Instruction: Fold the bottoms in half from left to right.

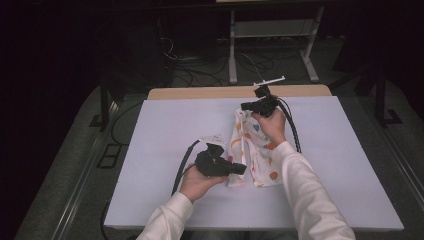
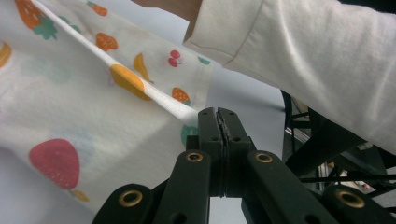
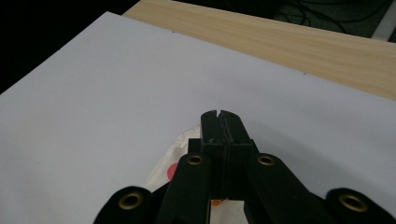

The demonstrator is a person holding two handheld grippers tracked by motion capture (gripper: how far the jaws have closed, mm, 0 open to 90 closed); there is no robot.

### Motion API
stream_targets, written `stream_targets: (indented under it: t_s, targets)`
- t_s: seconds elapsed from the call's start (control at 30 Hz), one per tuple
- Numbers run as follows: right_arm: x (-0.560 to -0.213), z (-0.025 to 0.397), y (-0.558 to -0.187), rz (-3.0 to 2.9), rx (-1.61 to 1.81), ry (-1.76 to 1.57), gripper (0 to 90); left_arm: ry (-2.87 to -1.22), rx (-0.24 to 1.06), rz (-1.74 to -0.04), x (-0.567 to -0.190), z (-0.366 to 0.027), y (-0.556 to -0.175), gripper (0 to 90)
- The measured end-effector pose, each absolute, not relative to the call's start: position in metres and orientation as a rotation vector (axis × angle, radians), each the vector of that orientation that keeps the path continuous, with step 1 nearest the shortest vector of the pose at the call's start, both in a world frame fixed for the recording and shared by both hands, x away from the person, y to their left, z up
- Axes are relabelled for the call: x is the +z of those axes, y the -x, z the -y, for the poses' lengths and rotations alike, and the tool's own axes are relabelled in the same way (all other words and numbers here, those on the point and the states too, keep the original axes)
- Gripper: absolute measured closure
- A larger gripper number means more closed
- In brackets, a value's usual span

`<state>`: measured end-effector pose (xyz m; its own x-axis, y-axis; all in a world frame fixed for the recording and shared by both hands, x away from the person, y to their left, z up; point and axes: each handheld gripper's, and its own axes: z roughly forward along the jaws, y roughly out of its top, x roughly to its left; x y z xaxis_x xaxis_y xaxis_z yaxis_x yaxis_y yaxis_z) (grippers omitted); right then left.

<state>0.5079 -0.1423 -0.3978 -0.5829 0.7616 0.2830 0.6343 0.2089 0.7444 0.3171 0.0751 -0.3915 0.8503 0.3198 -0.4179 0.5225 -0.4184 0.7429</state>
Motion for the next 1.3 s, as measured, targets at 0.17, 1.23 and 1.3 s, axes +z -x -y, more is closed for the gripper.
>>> stream_targets:
  t_s: [0.17, 1.23, 1.3]
  targets:
    - [-0.401, 0.147, -0.507, -2.330, 1.306, -1.354, 88.3, -2.059, -0.278, -0.604, -0.396, -0.061, -0.318, 88.7]
    - [-0.415, 0.198, -0.525, -2.361, 1.337, -1.372, 88.3, -2.142, -0.282, -0.679, -0.412, 0.027, -0.341, 88.7]
    - [-0.416, 0.202, -0.525, -2.362, 1.336, -1.372, 88.3, -2.146, -0.285, -0.682, -0.413, 0.034, -0.343, 88.7]
